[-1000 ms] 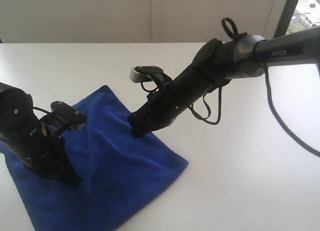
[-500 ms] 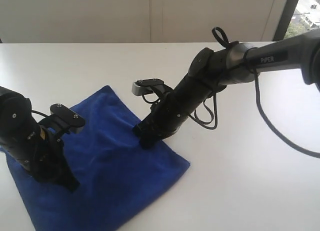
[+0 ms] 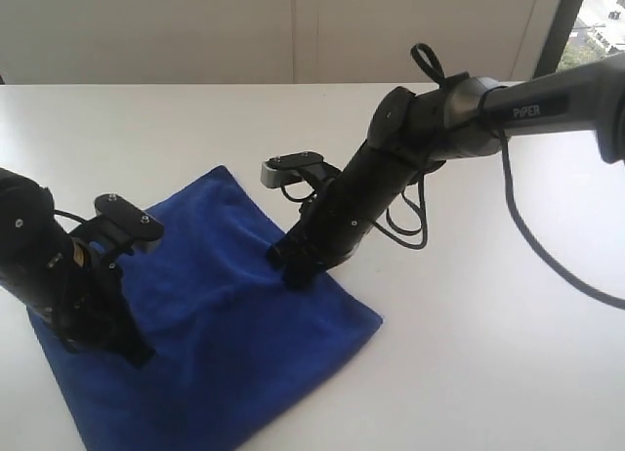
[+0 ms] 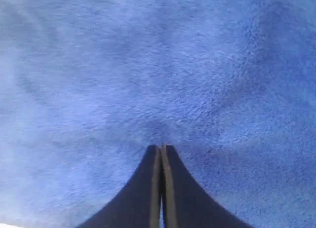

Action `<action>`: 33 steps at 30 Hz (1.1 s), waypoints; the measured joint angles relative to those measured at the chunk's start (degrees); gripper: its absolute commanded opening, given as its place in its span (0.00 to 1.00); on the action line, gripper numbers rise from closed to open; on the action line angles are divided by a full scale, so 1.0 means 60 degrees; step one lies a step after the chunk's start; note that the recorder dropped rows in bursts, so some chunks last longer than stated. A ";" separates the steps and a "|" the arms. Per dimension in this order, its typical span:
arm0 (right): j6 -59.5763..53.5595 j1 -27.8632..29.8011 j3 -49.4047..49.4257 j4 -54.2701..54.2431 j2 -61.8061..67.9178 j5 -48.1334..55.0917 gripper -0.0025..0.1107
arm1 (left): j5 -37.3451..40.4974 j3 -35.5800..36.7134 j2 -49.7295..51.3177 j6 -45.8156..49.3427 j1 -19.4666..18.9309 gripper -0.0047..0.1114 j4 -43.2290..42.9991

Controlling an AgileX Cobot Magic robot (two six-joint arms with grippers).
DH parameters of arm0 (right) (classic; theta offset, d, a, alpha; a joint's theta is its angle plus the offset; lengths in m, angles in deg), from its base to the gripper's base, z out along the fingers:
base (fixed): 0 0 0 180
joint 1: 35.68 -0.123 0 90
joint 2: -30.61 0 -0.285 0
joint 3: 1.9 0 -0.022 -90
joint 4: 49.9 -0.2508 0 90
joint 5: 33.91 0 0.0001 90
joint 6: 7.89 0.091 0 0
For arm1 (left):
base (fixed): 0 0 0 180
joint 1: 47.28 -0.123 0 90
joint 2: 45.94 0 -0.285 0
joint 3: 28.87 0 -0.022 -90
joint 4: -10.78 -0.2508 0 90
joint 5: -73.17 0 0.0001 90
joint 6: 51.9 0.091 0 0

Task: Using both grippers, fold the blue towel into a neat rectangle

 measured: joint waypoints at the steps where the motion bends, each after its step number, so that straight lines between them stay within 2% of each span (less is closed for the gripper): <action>1: -0.0129 0.0000 0.0000 0.0000 -0.0039 0.0000 0.02 | -0.0047 0.0000 -0.0185 0.0000 0.0000 0.04 0.0000; 5: -0.0862 0.0000 0.0101 -0.0519 -0.0210 0.0021 0.02 | -0.0013 0.0000 -0.1137 0.0019 0.0000 0.04 0.0119; 11: -0.1388 0.0000 -0.0230 -0.1431 -0.0276 -0.0245 0.02 | 0.0801 0.0228 -0.2414 -0.0137 0.0000 0.04 0.0183; 21: -0.1312 0.0000 -0.1868 -0.1750 0.1228 -0.0420 0.02 | 0.0471 0.2206 -0.2635 -0.0926 0.0000 0.04 0.0315; 23: -0.0846 0.0000 -0.1885 -0.1283 0.1247 -0.0568 0.02 | 0.0318 0.2390 -0.2635 -0.0926 0.0000 0.04 0.0366; 29: 0.4019 -0.0056 -0.2155 0.3663 0.0914 -0.0579 0.02 | -0.0085 0.2482 -0.2635 -0.0941 0.0000 0.04 0.0389; 30: 0.4564 -0.0056 -0.2179 0.4516 0.0872 -0.0373 0.02 | -0.0082 0.2482 -0.2635 -0.0941 0.0000 0.04 0.0389; 33: 0.5250 -0.0006 -0.2203 0.5582 0.0834 0.0243 0.02 | -0.0104 0.2498 -0.2635 -0.0941 0.0000 0.04 0.0410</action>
